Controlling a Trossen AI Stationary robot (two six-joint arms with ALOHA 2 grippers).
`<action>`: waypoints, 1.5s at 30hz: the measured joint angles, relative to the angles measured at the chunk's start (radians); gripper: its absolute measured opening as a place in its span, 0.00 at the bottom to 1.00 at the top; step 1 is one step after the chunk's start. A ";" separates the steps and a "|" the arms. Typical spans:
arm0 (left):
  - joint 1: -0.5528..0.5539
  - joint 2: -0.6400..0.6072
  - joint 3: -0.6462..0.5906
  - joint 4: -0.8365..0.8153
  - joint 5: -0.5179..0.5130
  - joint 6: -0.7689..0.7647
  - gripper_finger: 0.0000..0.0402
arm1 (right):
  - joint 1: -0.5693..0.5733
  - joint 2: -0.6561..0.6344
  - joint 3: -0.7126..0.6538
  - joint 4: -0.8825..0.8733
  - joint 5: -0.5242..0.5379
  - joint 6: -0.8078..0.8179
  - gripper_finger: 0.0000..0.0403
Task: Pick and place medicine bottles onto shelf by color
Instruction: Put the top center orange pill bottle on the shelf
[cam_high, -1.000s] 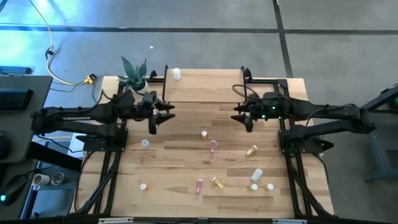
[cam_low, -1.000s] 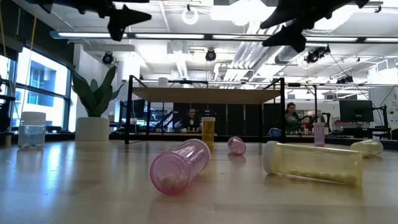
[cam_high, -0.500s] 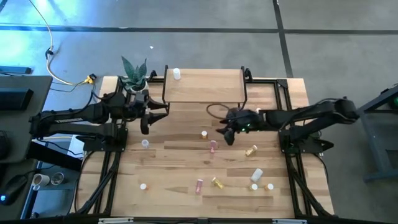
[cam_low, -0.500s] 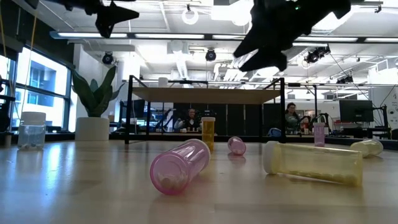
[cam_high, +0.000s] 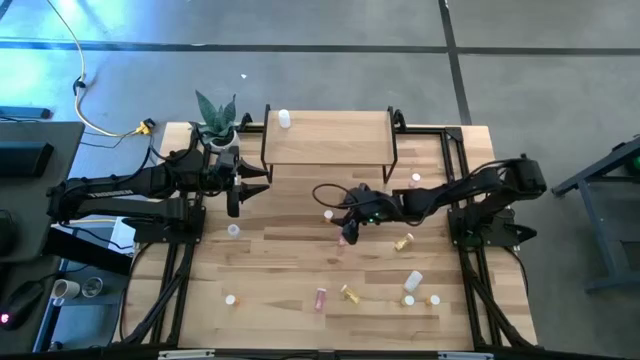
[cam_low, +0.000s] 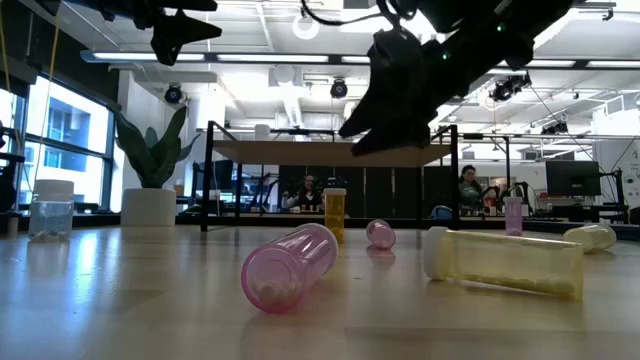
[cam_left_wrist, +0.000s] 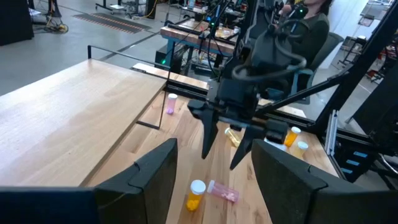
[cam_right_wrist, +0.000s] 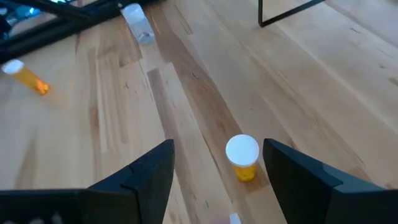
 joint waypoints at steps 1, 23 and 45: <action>0.000 0.000 0.000 0.000 0.000 -0.003 0.49 | -0.001 0.011 0.000 0.007 0.000 -0.013 0.59; 0.000 0.000 0.001 -0.004 0.000 -0.053 0.49 | -0.015 0.157 0.000 0.139 0.086 -0.117 0.59; 0.000 0.000 0.001 -0.005 -0.004 -0.050 0.49 | -0.015 0.223 0.000 0.195 0.095 -0.087 0.57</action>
